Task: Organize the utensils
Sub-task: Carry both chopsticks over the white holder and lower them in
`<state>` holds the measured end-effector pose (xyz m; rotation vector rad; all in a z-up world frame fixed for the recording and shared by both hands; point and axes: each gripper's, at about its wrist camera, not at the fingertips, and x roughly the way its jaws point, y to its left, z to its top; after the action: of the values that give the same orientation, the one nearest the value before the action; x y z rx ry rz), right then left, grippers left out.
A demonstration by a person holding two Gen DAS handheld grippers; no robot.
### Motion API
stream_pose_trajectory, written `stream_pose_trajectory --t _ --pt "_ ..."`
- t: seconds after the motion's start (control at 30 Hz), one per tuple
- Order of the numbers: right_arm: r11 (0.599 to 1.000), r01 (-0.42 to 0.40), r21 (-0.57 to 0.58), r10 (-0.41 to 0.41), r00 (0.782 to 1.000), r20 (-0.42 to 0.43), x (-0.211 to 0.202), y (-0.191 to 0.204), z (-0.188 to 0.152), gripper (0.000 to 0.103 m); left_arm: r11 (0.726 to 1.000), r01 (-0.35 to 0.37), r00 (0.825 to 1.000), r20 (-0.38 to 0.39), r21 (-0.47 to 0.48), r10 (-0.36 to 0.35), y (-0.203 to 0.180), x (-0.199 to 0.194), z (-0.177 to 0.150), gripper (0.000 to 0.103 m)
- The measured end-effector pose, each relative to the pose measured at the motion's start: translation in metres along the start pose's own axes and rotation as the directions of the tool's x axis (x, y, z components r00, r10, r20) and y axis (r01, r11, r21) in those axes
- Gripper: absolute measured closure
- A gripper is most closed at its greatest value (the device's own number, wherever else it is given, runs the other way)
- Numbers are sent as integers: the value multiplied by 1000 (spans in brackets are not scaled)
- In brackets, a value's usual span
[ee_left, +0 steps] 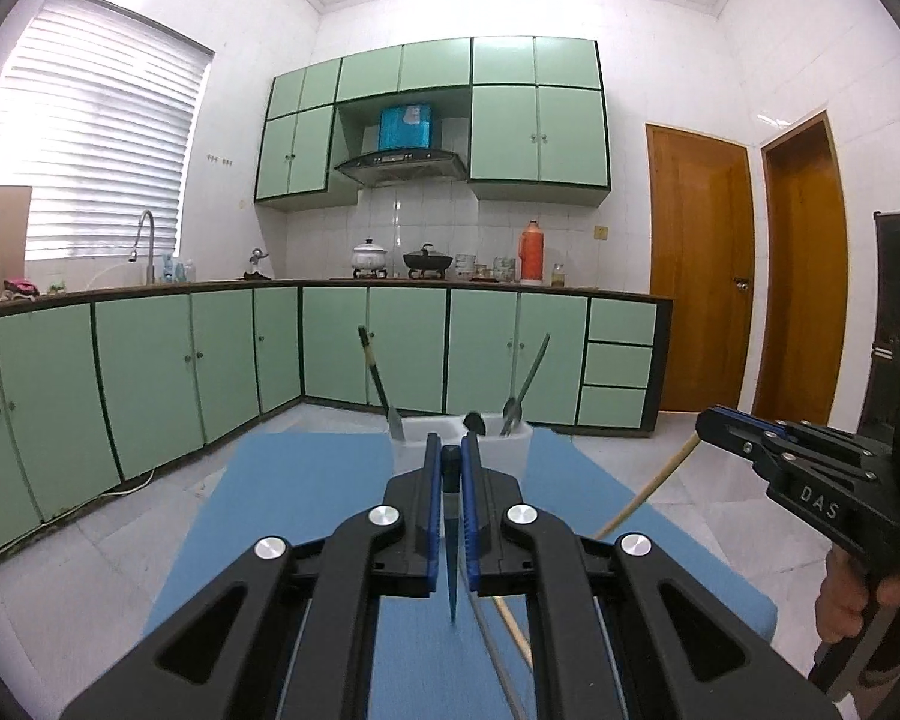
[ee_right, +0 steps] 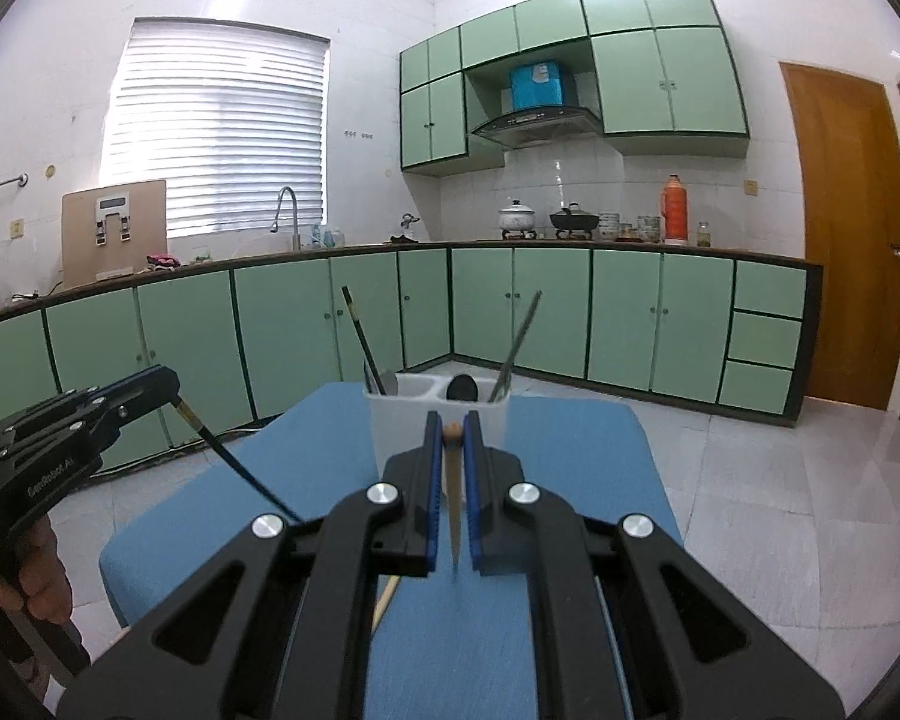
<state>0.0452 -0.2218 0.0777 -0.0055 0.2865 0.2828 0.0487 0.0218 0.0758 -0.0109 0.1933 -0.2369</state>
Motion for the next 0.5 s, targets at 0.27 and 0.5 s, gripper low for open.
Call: stream_pose_trajectory --t 0.27,0.5 --pt "999 -50 5 50 998 -28 20 -15 42 97 1000 23 1000 19 0 -23 3 15 26 97" --pt "996 -85 -26 85 996 -3 27 -15 79 97 999 46 997 55 -4 -46 6 25 52 97"
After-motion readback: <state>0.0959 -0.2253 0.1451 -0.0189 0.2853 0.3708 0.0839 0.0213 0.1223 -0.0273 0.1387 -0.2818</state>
